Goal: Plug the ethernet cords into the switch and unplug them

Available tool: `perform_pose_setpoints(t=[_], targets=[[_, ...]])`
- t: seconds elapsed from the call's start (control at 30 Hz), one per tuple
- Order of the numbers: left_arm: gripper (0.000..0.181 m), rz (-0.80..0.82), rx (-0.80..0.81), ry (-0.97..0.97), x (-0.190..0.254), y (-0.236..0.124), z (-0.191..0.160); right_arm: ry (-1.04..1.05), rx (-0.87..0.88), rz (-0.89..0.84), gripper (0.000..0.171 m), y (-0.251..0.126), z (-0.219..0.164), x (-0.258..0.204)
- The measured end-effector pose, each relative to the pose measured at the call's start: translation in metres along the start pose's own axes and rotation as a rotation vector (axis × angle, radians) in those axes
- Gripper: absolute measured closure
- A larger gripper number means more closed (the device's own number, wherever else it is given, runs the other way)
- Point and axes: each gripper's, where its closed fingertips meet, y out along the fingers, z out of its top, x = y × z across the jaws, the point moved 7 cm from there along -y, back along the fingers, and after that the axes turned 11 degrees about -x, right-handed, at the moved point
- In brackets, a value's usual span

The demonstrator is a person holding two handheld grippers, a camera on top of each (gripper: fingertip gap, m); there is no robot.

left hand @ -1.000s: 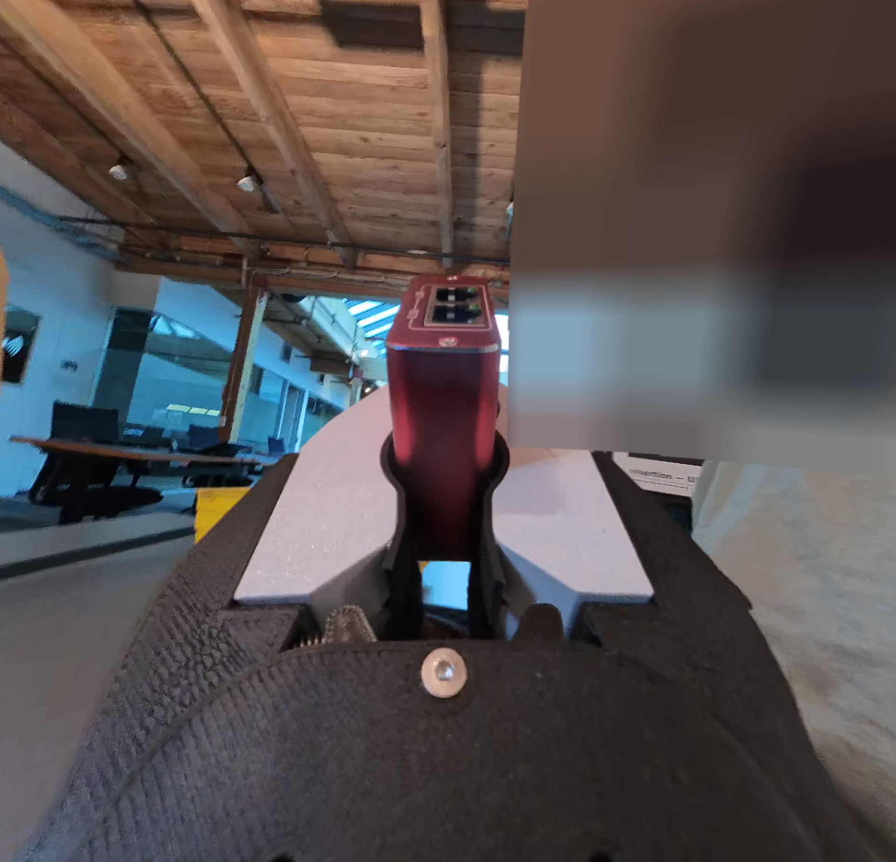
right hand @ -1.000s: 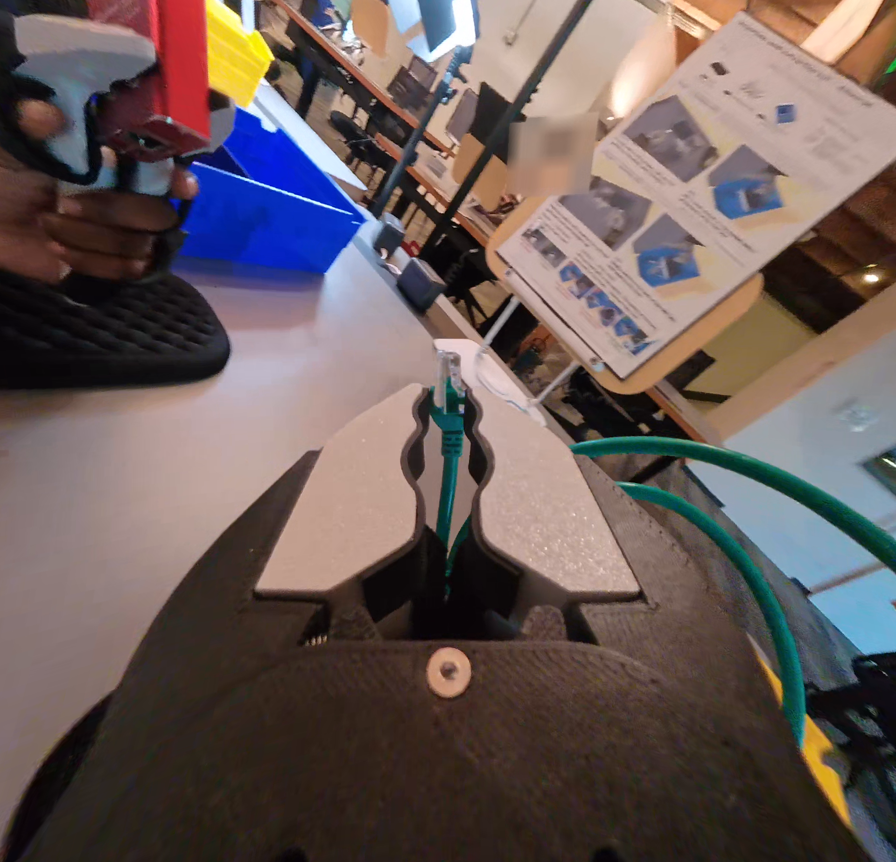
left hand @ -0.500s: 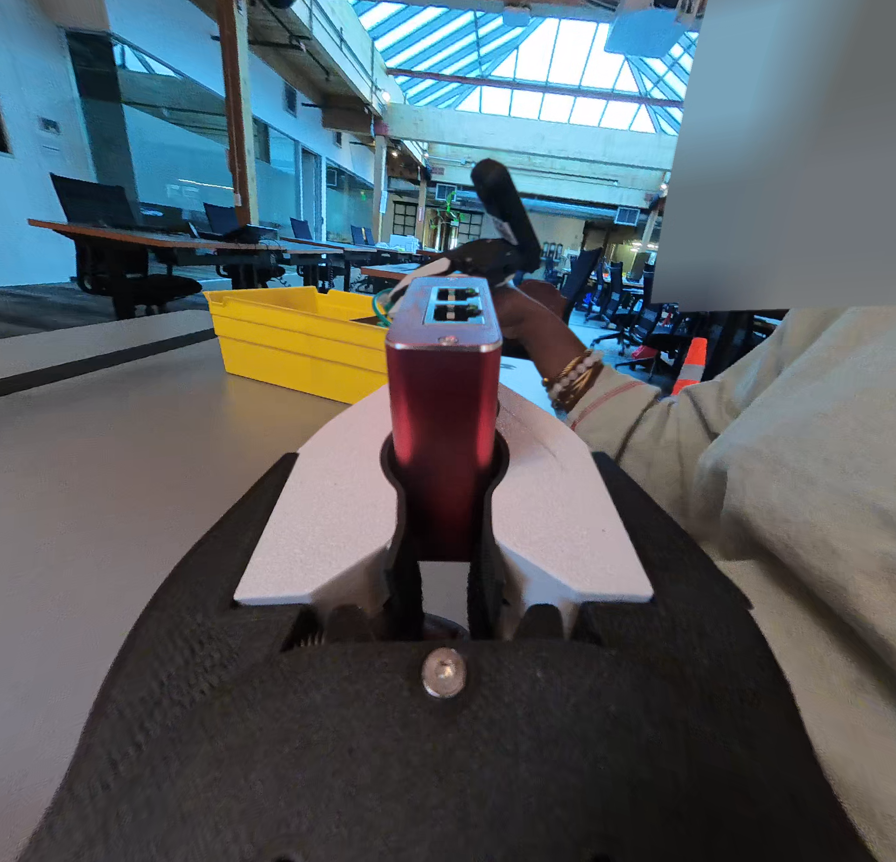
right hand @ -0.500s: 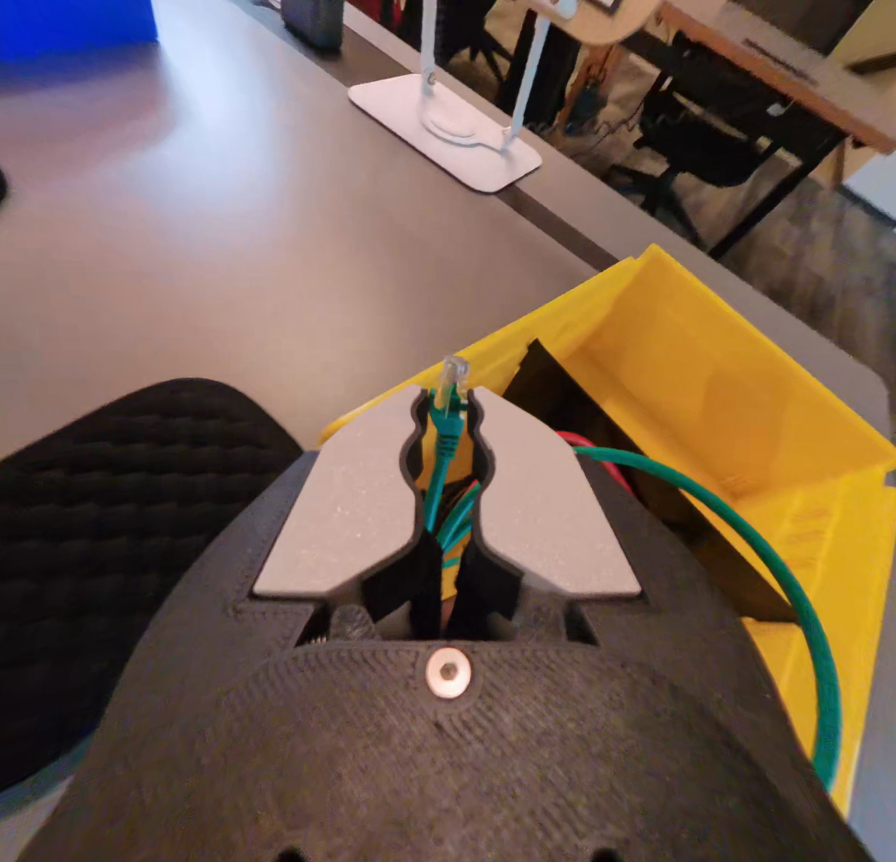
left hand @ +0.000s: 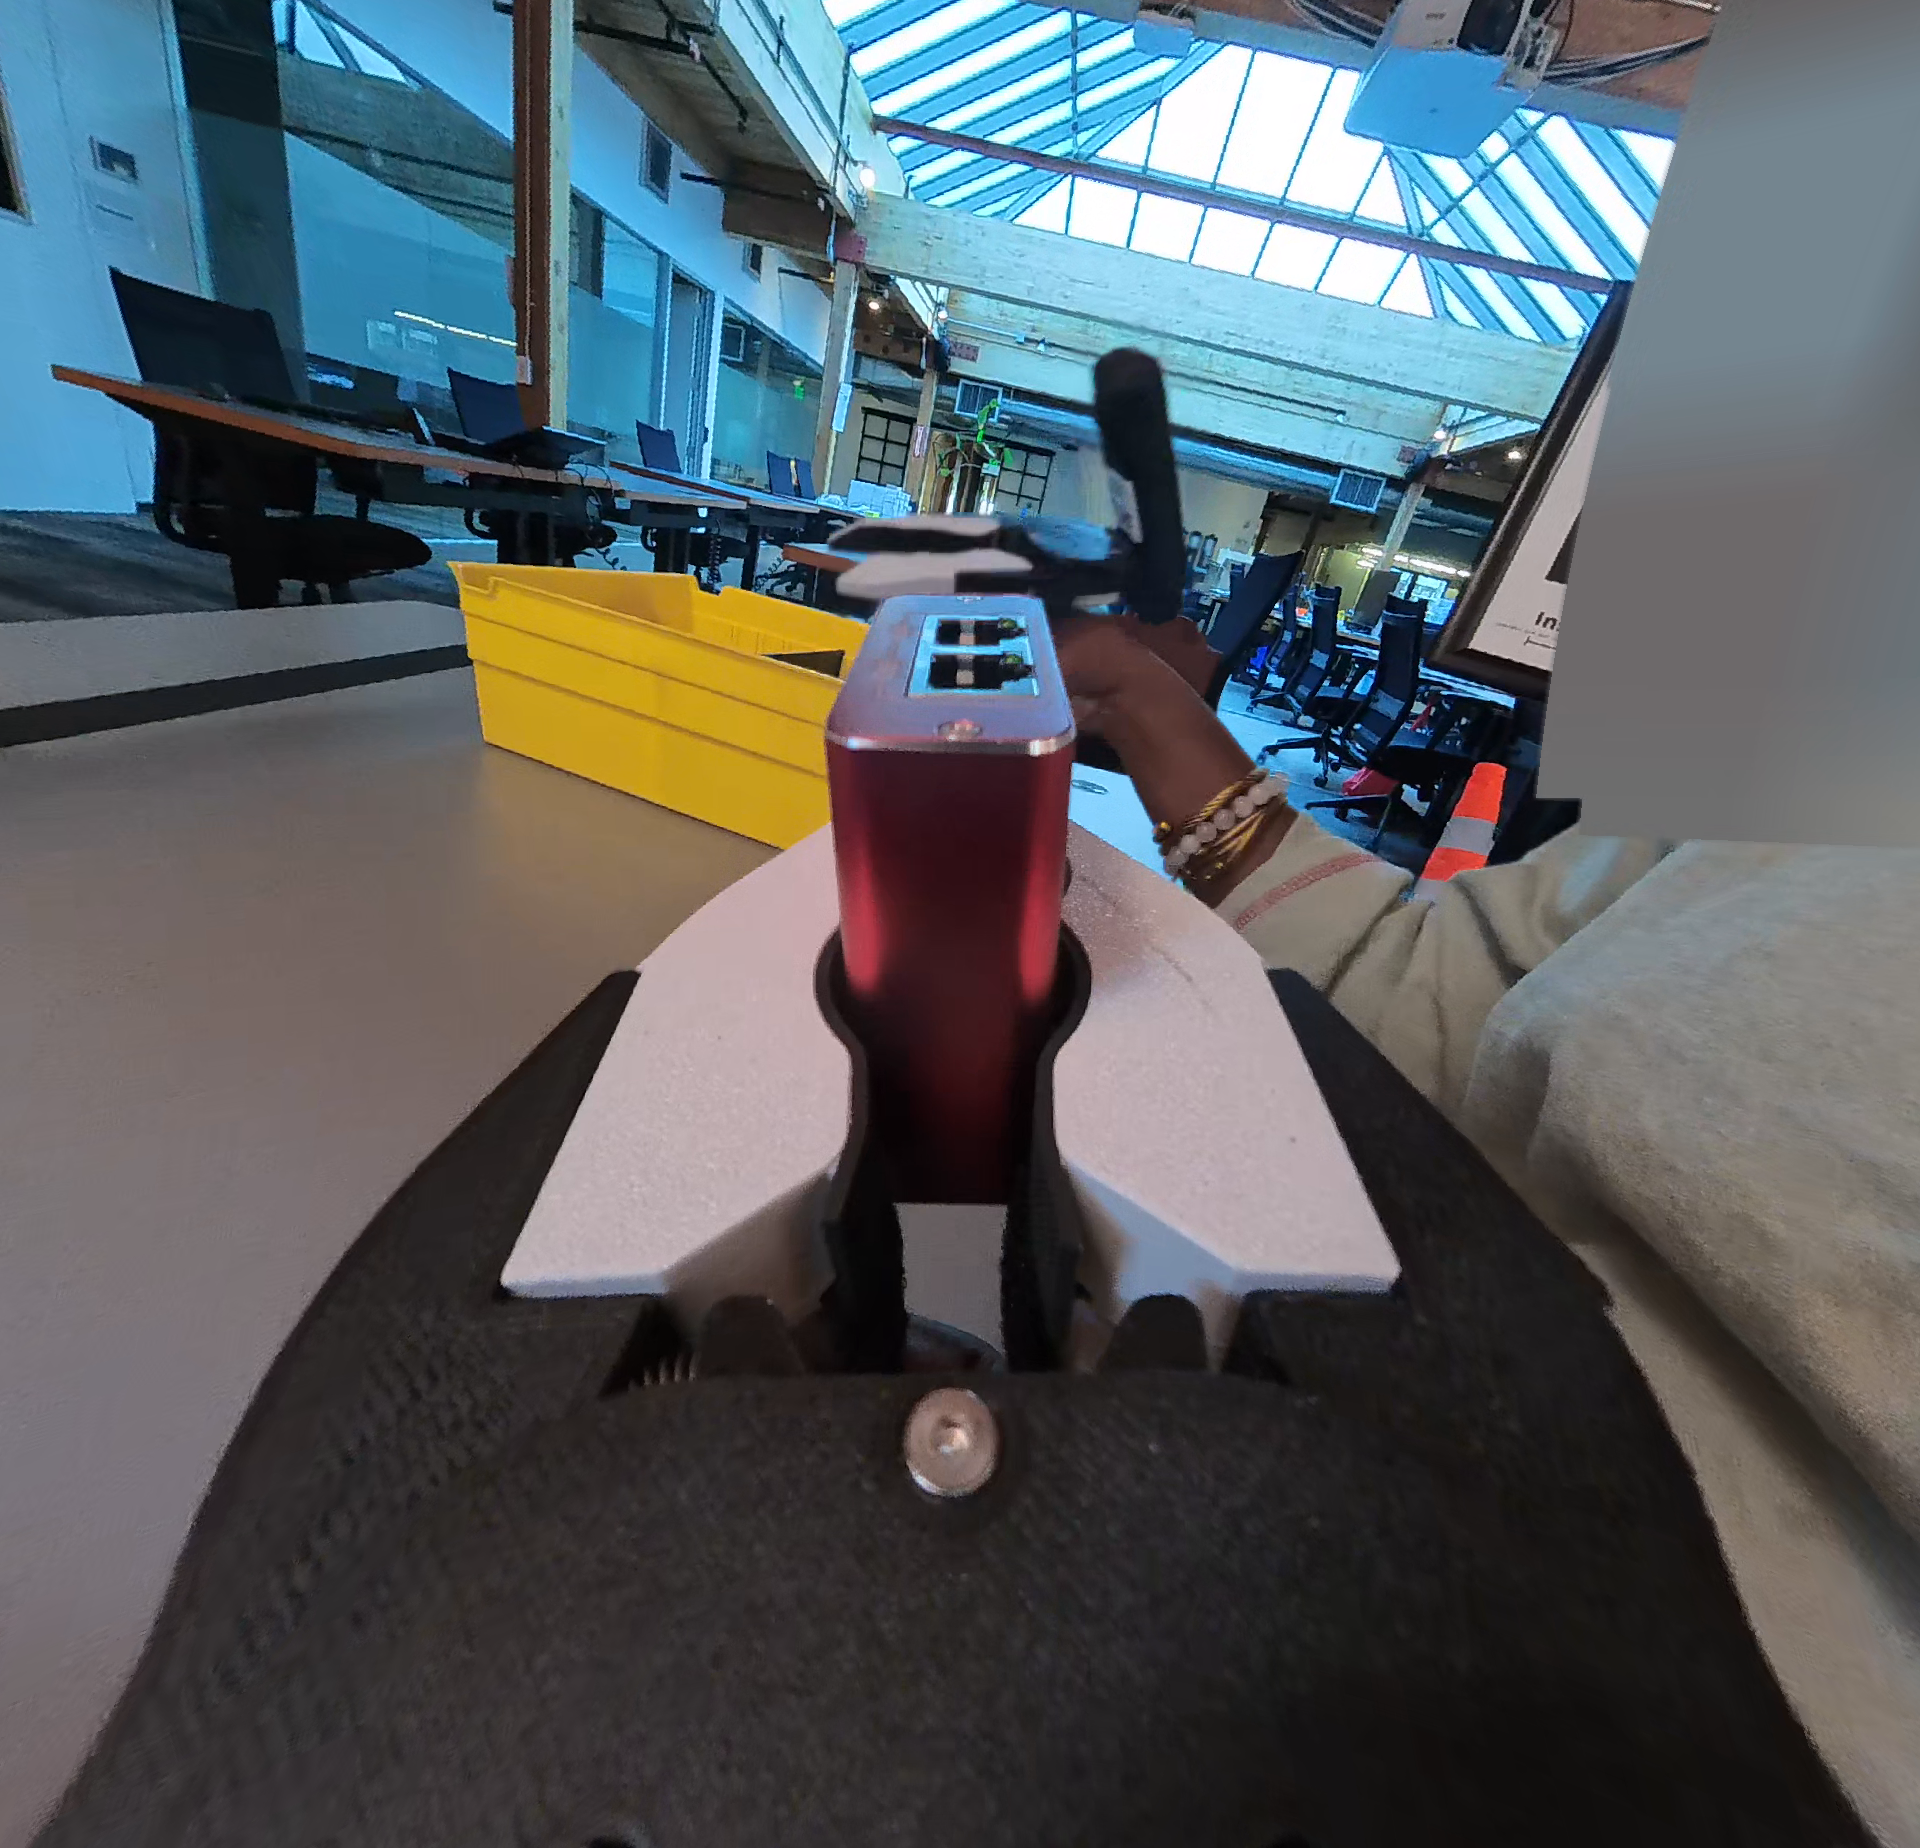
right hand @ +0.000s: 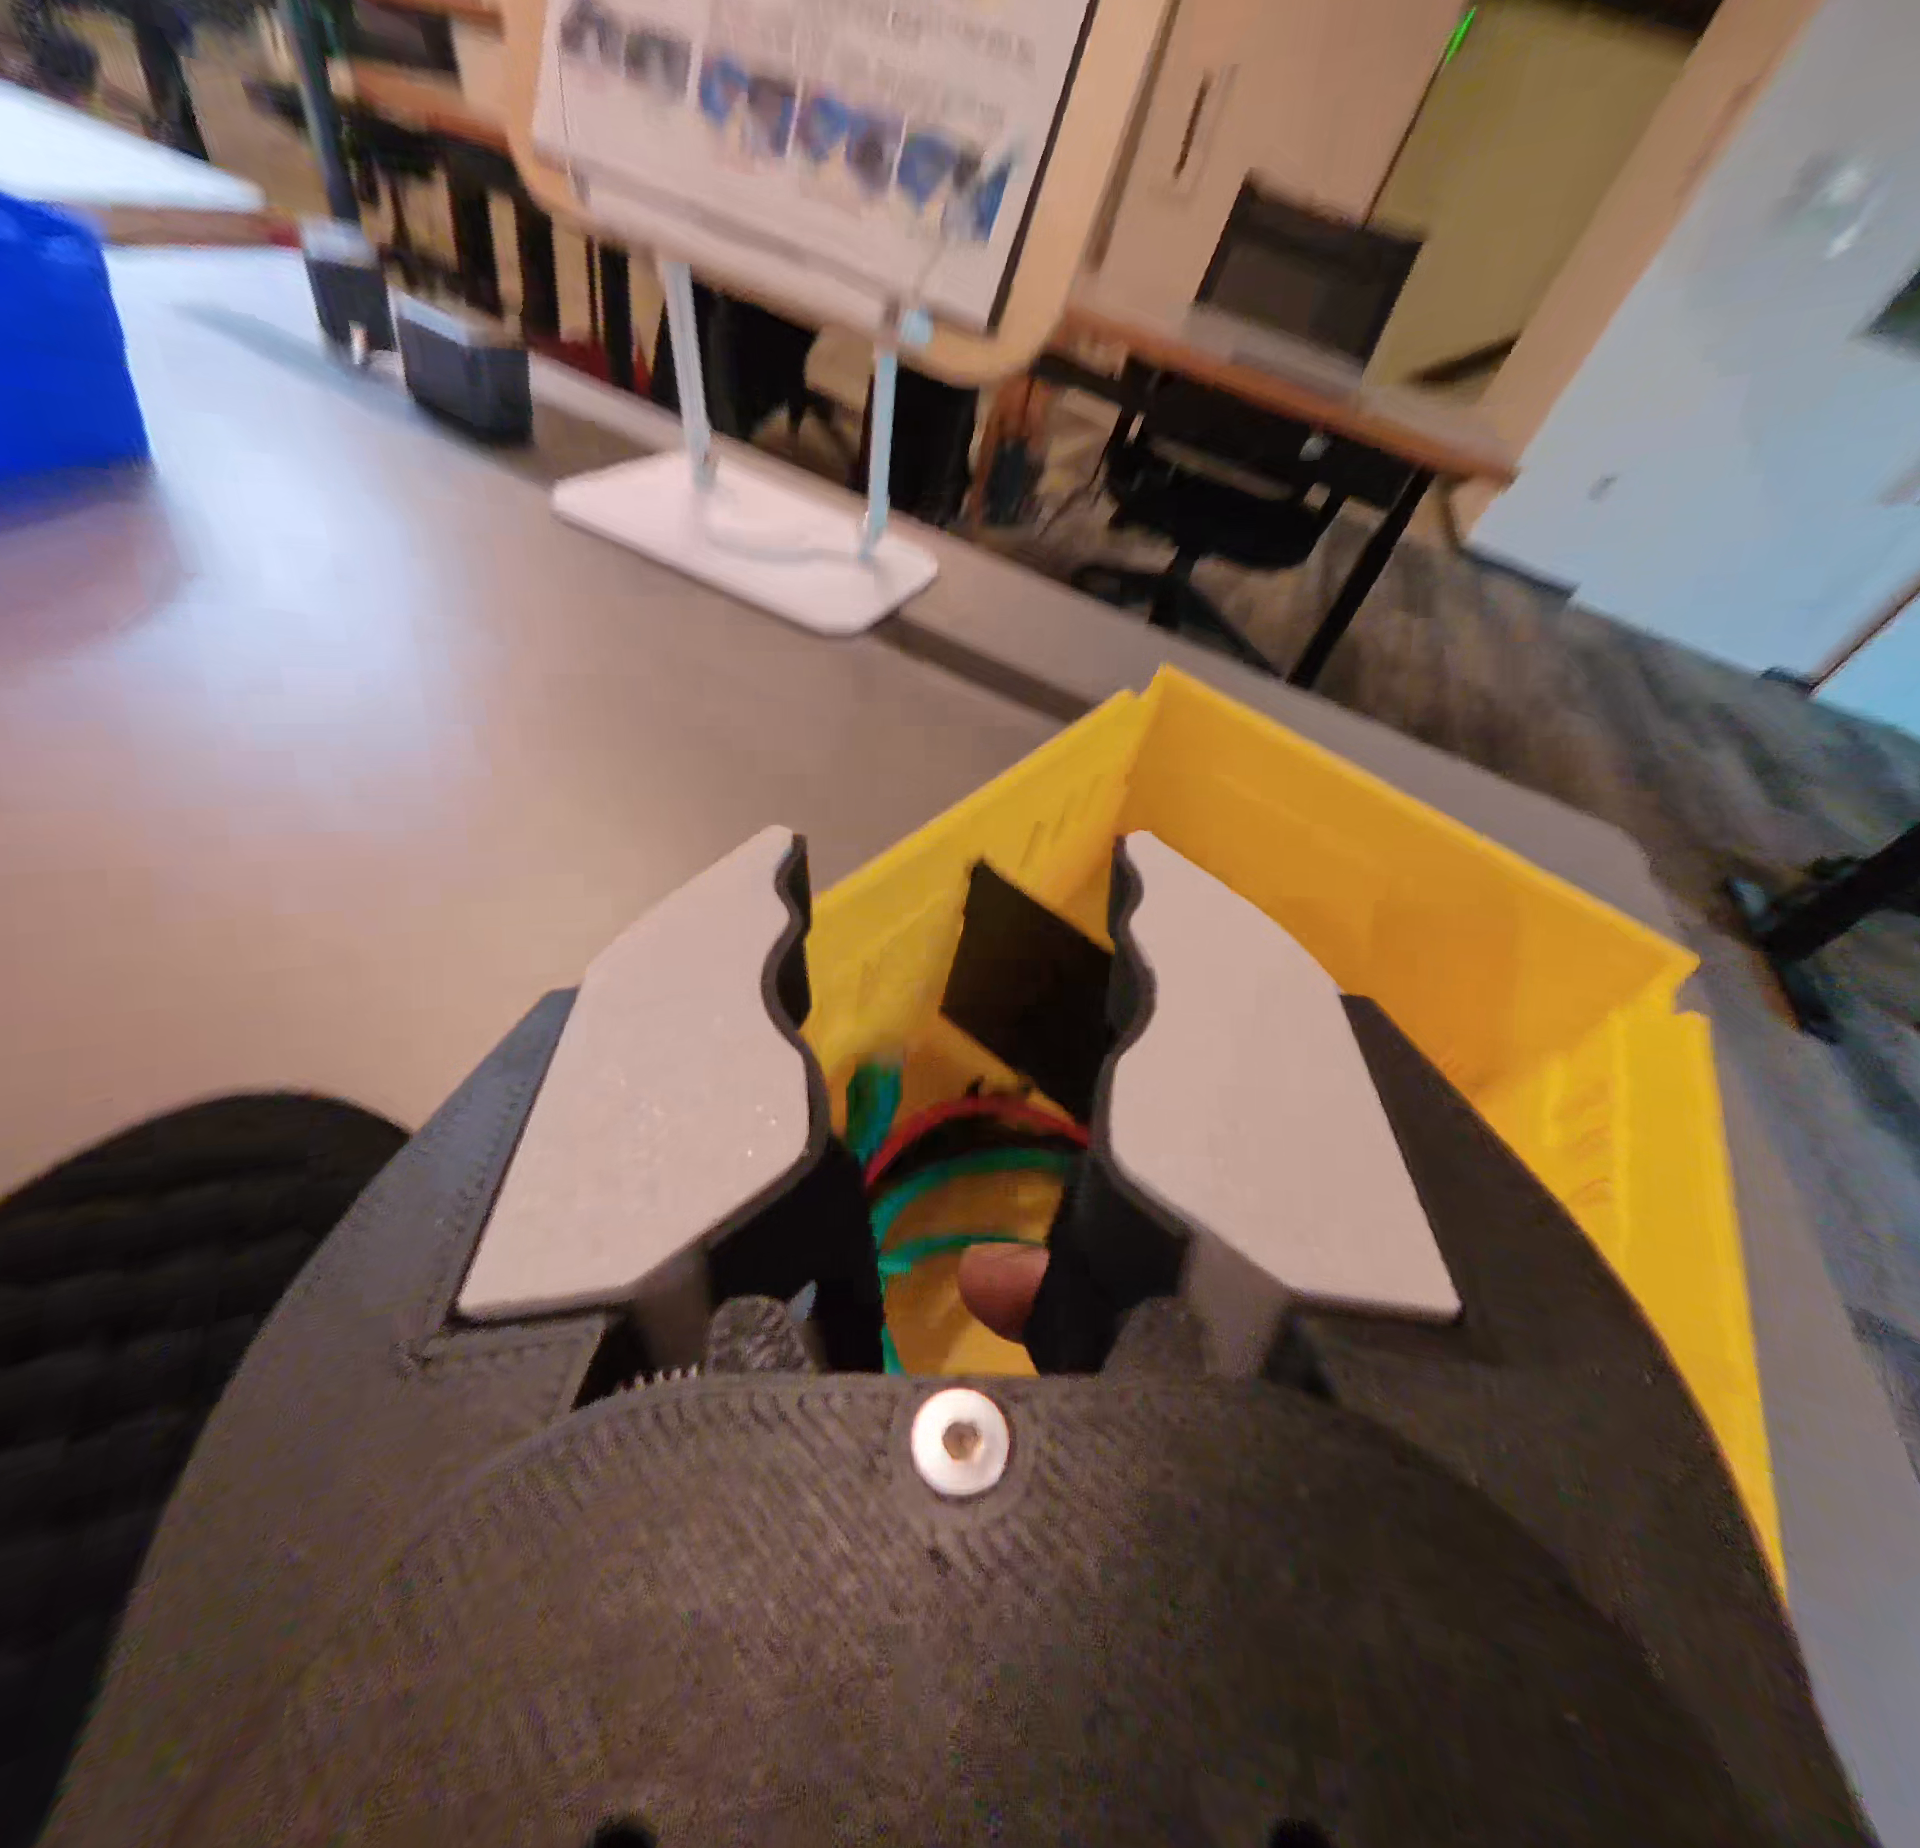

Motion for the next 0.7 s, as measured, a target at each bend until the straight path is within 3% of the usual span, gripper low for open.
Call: perform_pose_setpoints(t=[0.1, 0.3, 0.5, 0.7], targets=[[0.152, 0.000, -0.010, -0.021, -0.002, 0.000, -0.001, -0.047, 0.176, 0.071, 0.111, -0.015, 0.025, -0.026], [0.152, -0.010, -0.055, 0.027, 0.003, 0.005, -0.003, -0.097, 0.385, 0.665, 0.113, -0.026, 0.063, -0.137], [0.152, -0.063, -0.140, 0.150, 0.016, 0.012, -0.009, -0.215, 0.273, 1.045, 0.115, -0.014, 0.071, -0.230], [0.152, -0.091, -0.210, 0.220, 0.024, 0.018, -0.015, -0.425, 0.054, 1.070, 0.131, -0.002, 0.062, -0.261]])
